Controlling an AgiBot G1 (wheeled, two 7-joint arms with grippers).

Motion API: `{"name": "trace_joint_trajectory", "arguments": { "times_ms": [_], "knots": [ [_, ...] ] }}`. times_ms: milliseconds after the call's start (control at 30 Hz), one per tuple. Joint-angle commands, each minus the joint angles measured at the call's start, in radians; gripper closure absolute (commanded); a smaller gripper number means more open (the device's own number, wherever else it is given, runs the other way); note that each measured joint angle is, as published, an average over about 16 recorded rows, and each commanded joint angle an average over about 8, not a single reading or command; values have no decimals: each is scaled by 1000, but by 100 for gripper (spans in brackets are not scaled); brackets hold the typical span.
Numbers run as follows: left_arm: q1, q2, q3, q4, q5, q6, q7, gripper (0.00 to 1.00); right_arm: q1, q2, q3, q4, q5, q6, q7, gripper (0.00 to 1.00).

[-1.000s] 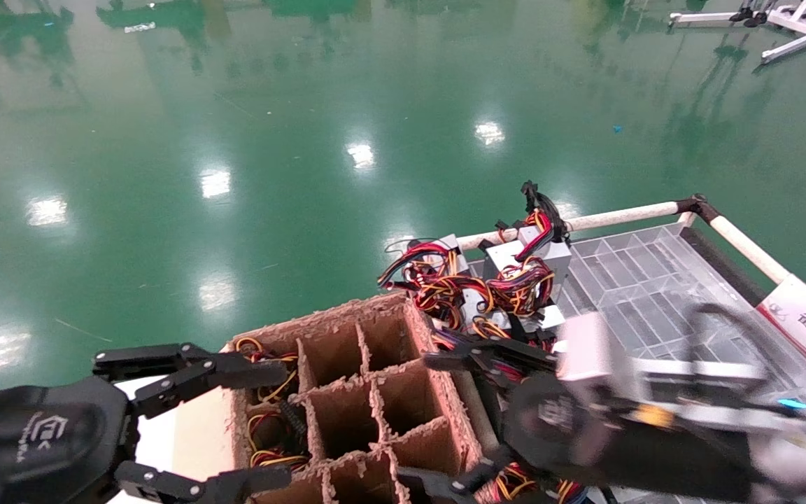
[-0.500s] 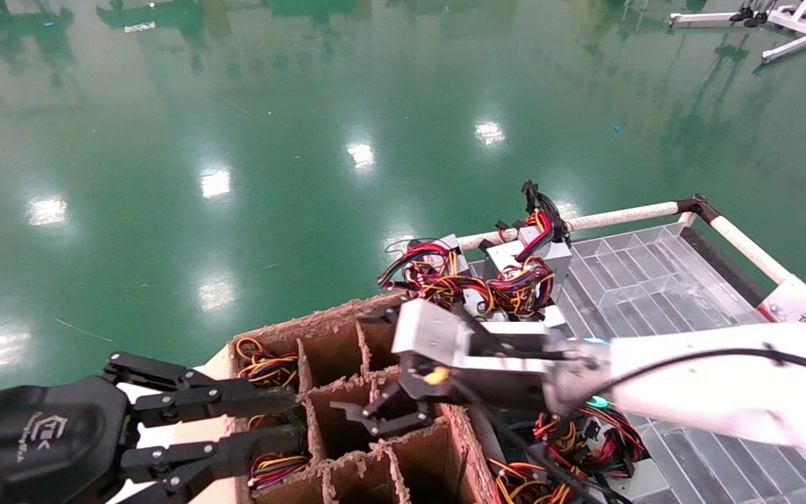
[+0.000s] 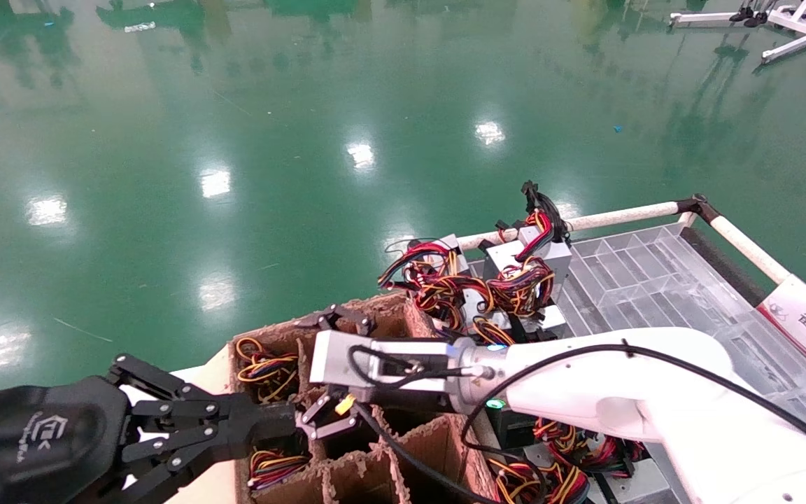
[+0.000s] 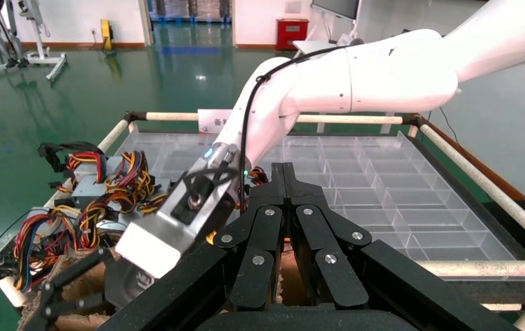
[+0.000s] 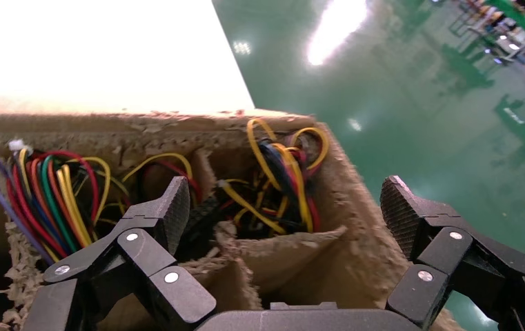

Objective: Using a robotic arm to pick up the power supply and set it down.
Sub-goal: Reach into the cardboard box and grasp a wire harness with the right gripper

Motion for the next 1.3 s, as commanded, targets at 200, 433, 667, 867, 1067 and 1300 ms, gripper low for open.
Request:
{"name": "trace_joint_trajectory", "arguments": {
  "times_ms": [200, 433, 667, 867, 1067, 1300],
  "knots": [
    [0, 0, 0, 0, 0, 0, 0, 0, 10, -26, -61, -15, 38, 56, -52, 100],
    [0, 0, 0, 0, 0, 0, 0, 0, 18, -29, -169, 13, 97, 135, -45, 100],
    [0, 0, 0, 0, 0, 0, 0, 0, 33, -30, -278, 26, 163, 203, -22, 100],
    [0, 0, 0, 0, 0, 0, 0, 0, 46, -29, -357, 27, 217, 247, -21, 100],
    [0, 0, 0, 0, 0, 0, 0, 0, 60, -29, -423, 21, 271, 278, -26, 100],
    [0, 0, 0, 0, 0, 0, 0, 0, 72, -29, -485, 9, 334, 299, -35, 100]
  ]
}}
